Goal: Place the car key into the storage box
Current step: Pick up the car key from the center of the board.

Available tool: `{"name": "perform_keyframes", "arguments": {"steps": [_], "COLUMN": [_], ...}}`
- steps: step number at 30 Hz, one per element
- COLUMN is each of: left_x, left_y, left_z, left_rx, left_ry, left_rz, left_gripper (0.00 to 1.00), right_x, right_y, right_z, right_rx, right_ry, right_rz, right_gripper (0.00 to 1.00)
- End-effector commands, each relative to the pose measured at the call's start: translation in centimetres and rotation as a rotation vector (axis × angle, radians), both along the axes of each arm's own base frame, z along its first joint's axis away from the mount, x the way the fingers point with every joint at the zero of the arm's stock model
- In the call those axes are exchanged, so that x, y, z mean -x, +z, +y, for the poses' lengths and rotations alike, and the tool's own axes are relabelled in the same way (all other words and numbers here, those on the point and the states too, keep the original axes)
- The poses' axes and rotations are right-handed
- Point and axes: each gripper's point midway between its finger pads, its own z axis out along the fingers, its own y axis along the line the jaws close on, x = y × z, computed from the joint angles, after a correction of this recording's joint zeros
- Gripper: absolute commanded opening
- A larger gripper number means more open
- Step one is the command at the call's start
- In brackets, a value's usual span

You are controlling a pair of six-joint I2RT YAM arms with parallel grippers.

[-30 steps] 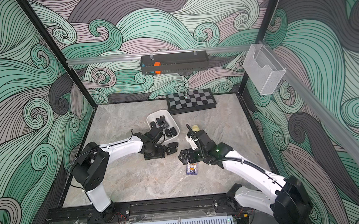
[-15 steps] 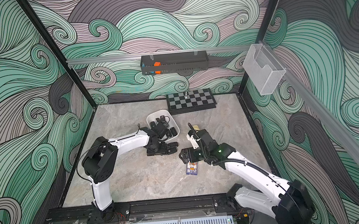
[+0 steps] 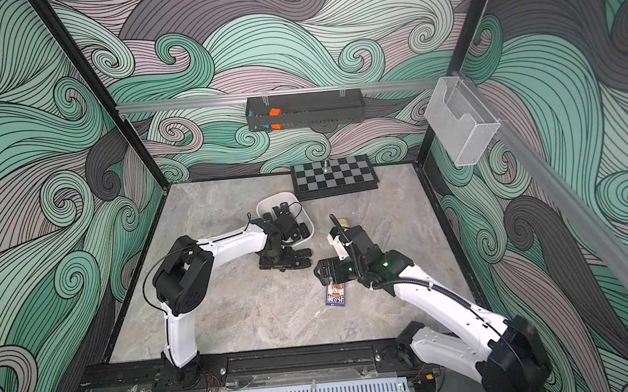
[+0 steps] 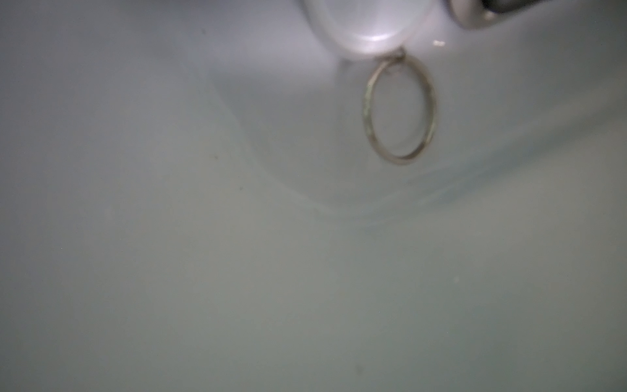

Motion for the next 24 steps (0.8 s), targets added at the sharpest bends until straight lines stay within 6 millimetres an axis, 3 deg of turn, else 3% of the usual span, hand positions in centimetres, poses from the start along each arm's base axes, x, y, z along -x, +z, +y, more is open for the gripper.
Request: {"name": "perform_keyframes", "arguments": {"steps": [1,14,18,24], "left_x": [-0.7,-0.9,-0.9,-0.5], "left_y": [-0.9,-1.2,-1.5,-1.8], "left_z": [-1.0,-2.0,-2.4,-2.6], "left_rx": [0.014,0.033,0.039,0.032], "left_ry": [-0.031,-0.062,-0.081,-0.101], "left_rz": [-0.004,-0.001,0.010,0.028], "left_gripper": [0.69,0.65,0.54,0.47], "right_x": [-0.3,-0.2,-0.1,0.1], "right_y": [0.7,1.0,1.1,0.9], "right_z": [-0.4,-1.1,-1.1,-1.3], "right_rx": [0.003,0.013,0.010,0.013], "right_ry": [-0.013,-0.030,-0.032,-0.036], "right_rz": [-0.026,-0.036,-0.038,-0.034], "right_gripper": [0.99,0.99,0.99,0.99]}}
